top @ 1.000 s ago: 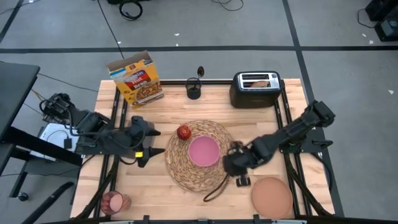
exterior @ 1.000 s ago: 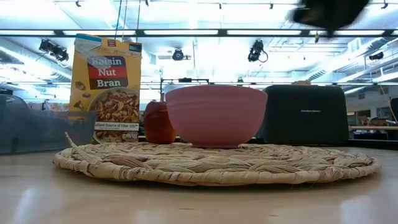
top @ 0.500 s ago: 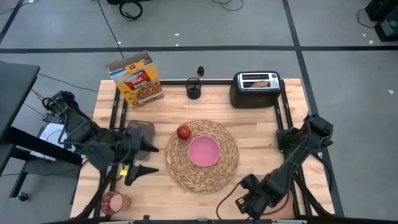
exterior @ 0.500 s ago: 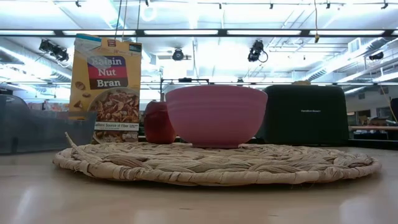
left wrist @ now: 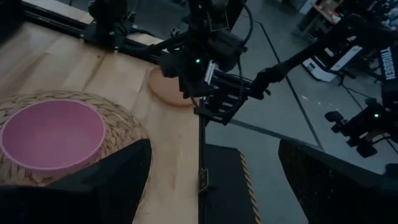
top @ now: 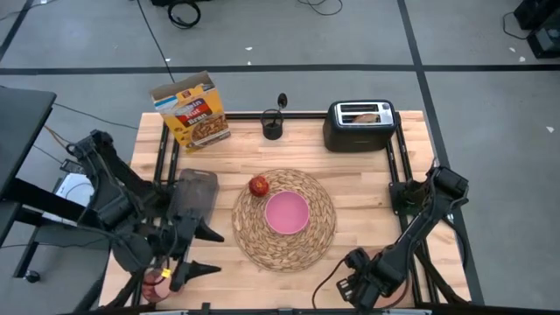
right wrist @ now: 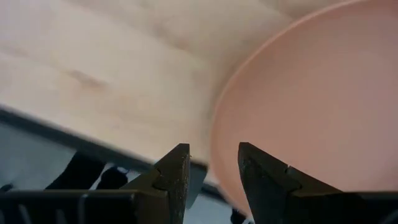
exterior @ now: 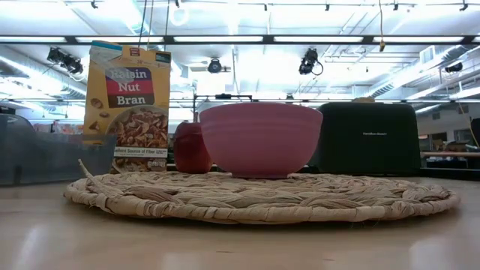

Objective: Arrange a breakfast setting
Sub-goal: Put the brown plate on the brown placemat

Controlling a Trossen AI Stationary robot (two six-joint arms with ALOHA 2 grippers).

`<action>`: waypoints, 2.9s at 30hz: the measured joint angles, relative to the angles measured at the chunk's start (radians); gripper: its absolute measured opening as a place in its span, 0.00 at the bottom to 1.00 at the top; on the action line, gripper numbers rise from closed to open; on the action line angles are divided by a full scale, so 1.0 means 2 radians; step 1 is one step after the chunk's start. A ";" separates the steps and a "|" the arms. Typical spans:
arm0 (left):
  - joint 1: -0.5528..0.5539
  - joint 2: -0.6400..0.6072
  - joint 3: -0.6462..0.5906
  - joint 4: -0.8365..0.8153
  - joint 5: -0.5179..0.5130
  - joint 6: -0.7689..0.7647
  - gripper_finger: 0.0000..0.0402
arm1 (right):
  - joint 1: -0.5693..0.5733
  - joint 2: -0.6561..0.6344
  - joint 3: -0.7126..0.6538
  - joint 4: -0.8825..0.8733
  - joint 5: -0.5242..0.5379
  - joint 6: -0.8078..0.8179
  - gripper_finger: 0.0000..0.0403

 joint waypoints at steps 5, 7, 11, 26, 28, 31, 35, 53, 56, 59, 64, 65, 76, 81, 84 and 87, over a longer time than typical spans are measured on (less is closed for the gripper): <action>0.006 0.007 0.000 0.000 -0.001 -0.013 0.89 | 0.000 0.000 -0.044 0.019 0.019 0.021 0.35; 0.012 0.007 0.000 0.000 -0.001 -0.014 0.89 | 0.000 0.000 -0.055 0.033 0.024 0.022 0.35; 0.020 0.008 0.000 -0.008 -0.001 -0.010 0.89 | 0.000 0.000 -0.081 0.094 0.034 0.027 0.35; 0.026 0.009 0.000 -0.058 -0.001 -0.004 0.89 | -0.015 0.038 -0.063 0.107 0.017 0.032 0.20; 0.026 0.009 0.000 -0.066 -0.001 -0.004 0.89 | -0.015 0.054 -0.047 0.093 0.004 0.029 0.19; 0.026 0.009 0.000 -0.071 -0.001 -0.004 0.89 | -0.015 0.073 -0.022 0.065 -0.006 0.025 0.16; 0.026 0.009 0.000 -0.071 -0.001 0.008 0.89 | -0.013 0.080 0.001 0.028 -0.004 0.018 0.07; 0.026 0.009 0.000 -0.071 -0.001 0.003 0.89 | -0.010 0.091 0.194 -0.009 0.054 -0.530 0.03; 0.026 0.009 0.000 -0.070 -0.001 -0.006 0.89 | -0.008 0.100 0.208 0.050 0.054 -0.692 0.03; 0.026 0.009 0.000 -0.070 -0.001 -0.014 0.89 | -0.015 0.100 0.218 0.043 0.071 -0.759 0.03; 0.026 0.009 0.000 -0.068 -0.001 -0.014 0.89 | -0.036 0.106 0.239 0.049 0.083 -0.942 0.03; 0.026 0.009 0.000 -0.067 -0.001 -0.014 0.89 | -0.039 0.107 0.242 0.051 0.084 -0.986 0.03; 0.048 0.009 0.000 -0.066 0.001 -0.041 0.89 | -0.119 0.107 0.213 0.119 0.114 -1.308 0.03; 0.060 0.009 0.000 -0.066 0.001 -0.043 0.89 | -0.164 0.107 0.168 0.202 0.100 -1.345 0.03; 0.066 0.009 0.000 -0.066 0.001 -0.045 0.89 | -0.184 0.107 0.143 0.245 0.081 -1.347 0.03; 0.071 0.009 0.000 -0.066 0.001 -0.045 0.89 | -0.194 0.106 0.115 0.273 0.070 -1.347 0.03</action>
